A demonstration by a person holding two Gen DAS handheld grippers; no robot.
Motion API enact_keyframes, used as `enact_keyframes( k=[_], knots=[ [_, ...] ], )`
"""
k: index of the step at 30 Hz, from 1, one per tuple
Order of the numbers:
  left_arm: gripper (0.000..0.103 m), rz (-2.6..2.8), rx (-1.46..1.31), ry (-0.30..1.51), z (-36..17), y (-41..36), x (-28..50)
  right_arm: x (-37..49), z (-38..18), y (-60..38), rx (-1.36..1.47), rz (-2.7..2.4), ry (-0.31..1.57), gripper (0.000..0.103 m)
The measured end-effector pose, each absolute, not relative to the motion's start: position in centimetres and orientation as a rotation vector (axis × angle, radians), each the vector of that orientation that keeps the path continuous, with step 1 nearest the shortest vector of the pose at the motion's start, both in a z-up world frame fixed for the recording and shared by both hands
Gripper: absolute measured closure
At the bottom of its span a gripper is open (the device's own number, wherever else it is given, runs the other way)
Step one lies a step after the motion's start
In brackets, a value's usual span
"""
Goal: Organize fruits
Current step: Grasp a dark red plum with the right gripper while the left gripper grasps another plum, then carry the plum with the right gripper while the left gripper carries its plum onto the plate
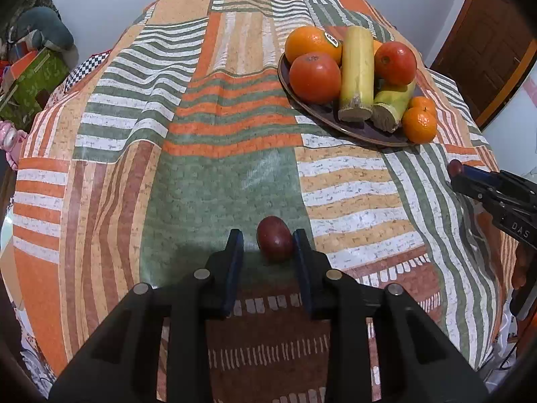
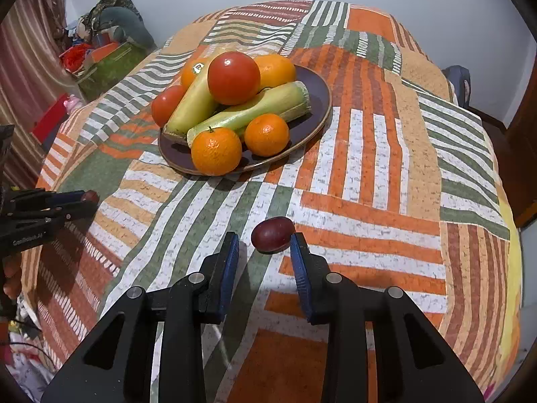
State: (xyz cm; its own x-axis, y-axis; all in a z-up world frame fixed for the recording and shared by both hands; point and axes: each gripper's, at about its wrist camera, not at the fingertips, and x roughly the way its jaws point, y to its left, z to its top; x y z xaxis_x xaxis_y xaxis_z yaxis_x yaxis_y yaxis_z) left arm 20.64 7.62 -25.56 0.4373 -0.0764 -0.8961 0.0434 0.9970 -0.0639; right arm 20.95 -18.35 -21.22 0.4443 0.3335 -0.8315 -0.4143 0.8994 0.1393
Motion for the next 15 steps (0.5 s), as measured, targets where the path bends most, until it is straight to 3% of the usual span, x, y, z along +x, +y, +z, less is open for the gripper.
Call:
enact_keyframes(
  k=[4,15],
  knots=[
    [0.083,-0.096,-0.048,1.110,-25.5,7.7,20.7,21.0,-21.1,-18.3,-0.108,0.450,0.993,0.081],
    [0.083,-0.098,-0.063,1.065,-23.5,8.2,20.1,20.3,-19.8,-18.4,-0.112,0.459,0.962,0.082]
  ],
)
